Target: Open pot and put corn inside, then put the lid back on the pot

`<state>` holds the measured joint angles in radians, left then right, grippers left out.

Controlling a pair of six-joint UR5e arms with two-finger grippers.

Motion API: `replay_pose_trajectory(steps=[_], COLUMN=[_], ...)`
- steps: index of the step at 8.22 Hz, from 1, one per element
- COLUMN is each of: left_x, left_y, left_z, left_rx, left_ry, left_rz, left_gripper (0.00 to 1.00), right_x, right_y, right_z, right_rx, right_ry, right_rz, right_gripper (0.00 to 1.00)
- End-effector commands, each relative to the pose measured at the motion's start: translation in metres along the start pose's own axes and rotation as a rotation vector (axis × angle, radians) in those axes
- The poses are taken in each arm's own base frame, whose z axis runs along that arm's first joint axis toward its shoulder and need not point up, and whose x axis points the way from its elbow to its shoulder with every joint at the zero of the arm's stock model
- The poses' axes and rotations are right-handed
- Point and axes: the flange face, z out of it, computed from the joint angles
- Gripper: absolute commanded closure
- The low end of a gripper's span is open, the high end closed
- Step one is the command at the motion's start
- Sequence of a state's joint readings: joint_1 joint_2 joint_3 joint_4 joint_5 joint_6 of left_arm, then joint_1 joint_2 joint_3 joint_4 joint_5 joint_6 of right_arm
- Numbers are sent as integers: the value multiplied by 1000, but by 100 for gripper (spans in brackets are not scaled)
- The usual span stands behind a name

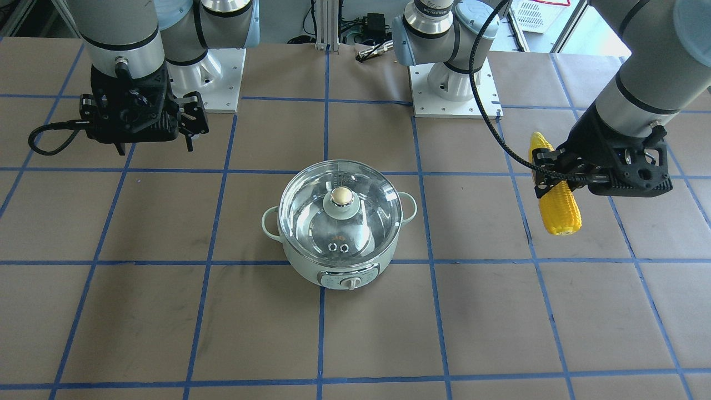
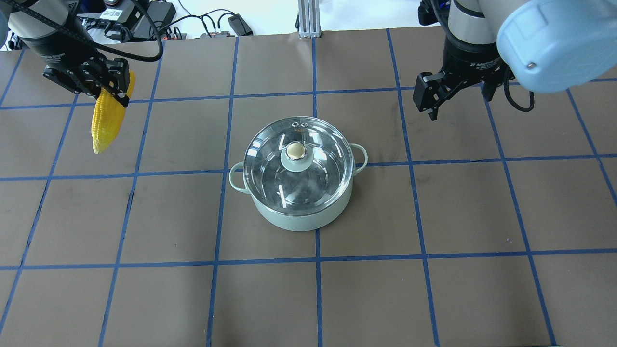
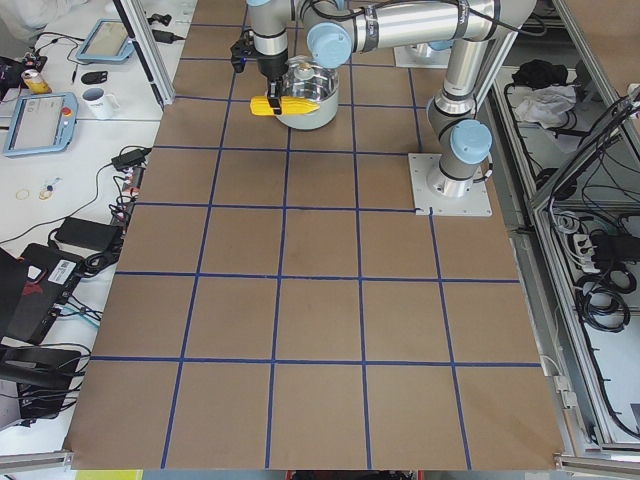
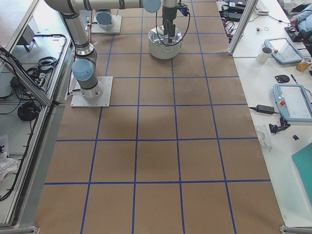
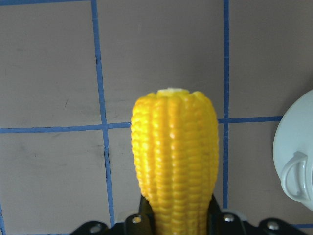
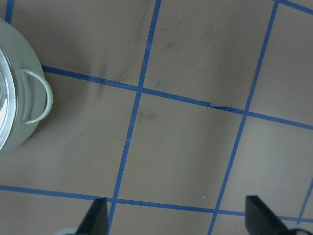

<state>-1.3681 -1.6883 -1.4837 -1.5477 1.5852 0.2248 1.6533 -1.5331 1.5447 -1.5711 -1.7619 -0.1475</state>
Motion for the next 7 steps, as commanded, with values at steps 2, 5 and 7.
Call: replay_pose_trajectory(steps=[2, 5, 7], left_x=[5, 5, 6], left_y=[1, 2, 3], left_z=[1, 1, 1], left_rx=[-2, -1, -3], left_ry=[7, 2, 1], left_rz=[-36, -36, -33], left_gripper=[100, 100, 100], right_x=[1, 1, 4], right_y=[4, 5, 3], right_z=[-2, -6, -15], right_rx=[-8, 0, 31], right_ry=[21, 22, 25], right_rz=[11, 20, 28], right_gripper=[0, 0, 0])
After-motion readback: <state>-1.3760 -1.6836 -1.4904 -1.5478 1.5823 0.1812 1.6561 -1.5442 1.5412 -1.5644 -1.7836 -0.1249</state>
